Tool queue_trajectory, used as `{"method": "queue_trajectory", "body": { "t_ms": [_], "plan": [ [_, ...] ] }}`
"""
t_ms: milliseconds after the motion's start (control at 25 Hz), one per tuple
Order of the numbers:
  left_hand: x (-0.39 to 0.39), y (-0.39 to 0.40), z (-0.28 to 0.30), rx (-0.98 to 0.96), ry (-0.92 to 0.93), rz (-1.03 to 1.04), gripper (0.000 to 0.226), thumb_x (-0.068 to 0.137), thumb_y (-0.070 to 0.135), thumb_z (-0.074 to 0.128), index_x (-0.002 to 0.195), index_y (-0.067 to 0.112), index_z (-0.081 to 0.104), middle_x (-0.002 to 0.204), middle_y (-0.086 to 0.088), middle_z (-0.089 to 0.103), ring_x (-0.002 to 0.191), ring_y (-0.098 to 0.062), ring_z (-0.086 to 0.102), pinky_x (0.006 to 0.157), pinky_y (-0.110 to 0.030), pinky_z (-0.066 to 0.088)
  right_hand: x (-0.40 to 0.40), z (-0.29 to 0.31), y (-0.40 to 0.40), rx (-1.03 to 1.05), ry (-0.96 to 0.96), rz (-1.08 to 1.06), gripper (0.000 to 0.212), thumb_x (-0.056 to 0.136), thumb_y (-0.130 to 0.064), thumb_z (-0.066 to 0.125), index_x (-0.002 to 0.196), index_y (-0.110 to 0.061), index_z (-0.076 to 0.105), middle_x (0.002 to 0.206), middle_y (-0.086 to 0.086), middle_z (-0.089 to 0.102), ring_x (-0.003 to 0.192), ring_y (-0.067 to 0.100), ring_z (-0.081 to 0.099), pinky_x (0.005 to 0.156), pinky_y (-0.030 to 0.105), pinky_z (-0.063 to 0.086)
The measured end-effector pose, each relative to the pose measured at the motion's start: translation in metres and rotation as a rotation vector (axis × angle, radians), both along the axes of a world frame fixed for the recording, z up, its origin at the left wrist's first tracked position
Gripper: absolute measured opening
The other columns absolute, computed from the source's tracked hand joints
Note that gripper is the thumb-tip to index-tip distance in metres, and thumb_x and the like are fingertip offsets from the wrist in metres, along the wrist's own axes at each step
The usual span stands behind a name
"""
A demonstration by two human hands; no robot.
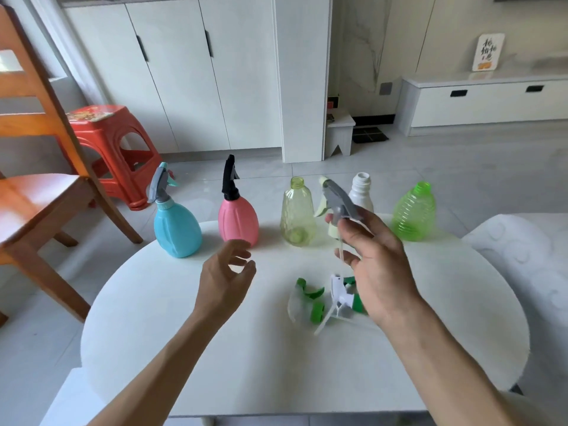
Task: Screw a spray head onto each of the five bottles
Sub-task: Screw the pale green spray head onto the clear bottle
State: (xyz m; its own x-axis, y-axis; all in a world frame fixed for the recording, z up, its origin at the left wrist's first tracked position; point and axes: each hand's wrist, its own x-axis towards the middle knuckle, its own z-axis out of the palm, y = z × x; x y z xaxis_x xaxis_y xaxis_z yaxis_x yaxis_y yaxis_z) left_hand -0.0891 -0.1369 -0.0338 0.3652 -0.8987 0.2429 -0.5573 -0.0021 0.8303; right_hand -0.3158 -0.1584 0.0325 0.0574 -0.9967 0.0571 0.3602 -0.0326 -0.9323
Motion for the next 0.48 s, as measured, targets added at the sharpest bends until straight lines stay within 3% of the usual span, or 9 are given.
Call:
{"method": "queue_trajectory", "body": {
  "t_ms": [120,320,400,480],
  "plan": [
    [-0.025,-0.030,0.012,-0.095,-0.019,-0.024,0.043,0.081,0.009,0.073,0.120,0.022,0.059,0.107,0.005,0.065,0.098,-0.016,0.064,0.076,-0.034,0.056,-0.026,0.007,-0.011,0.152,-0.135,0.024,0.017,0.092,-0.017,0.062,0.085,-0.027,0.074,0.112,0.001,0.076,0.090,0.013,0.061,0.083,0.033,0.040],
    [-0.060,-0.112,0.021,0.011,0.056,-0.011,0.101,0.067,0.028,0.089,0.148,0.023,0.031,0.141,-0.008,0.048,0.127,-0.025,0.046,0.103,-0.042,0.043,-0.042,0.011,-0.019,0.077,-0.107,0.046,0.018,0.076,-0.023,0.070,0.093,-0.028,0.074,0.115,0.008,0.076,0.101,0.017,0.064,0.078,0.034,0.041],
    [-0.070,-0.138,0.014,0.101,0.102,-0.012,0.110,0.064,0.032,0.091,0.152,0.025,0.024,0.148,-0.008,0.043,0.132,-0.027,0.043,0.104,-0.041,0.042,-0.051,0.011,-0.022,0.064,-0.069,0.027,0.016,0.078,-0.020,0.069,0.092,-0.028,0.074,0.109,0.008,0.077,0.096,0.017,0.065,0.075,0.033,0.042],
    [-0.072,-0.150,0.006,0.142,0.131,0.004,0.098,0.066,0.030,0.090,0.146,0.022,0.035,0.139,-0.006,0.051,0.123,-0.026,0.049,0.092,-0.033,0.044,-0.056,0.011,-0.025,0.053,-0.016,-0.012,0.019,0.085,-0.011,0.064,0.092,-0.026,0.073,0.107,0.008,0.078,0.093,0.016,0.066,0.073,0.033,0.043]
  ]
}}
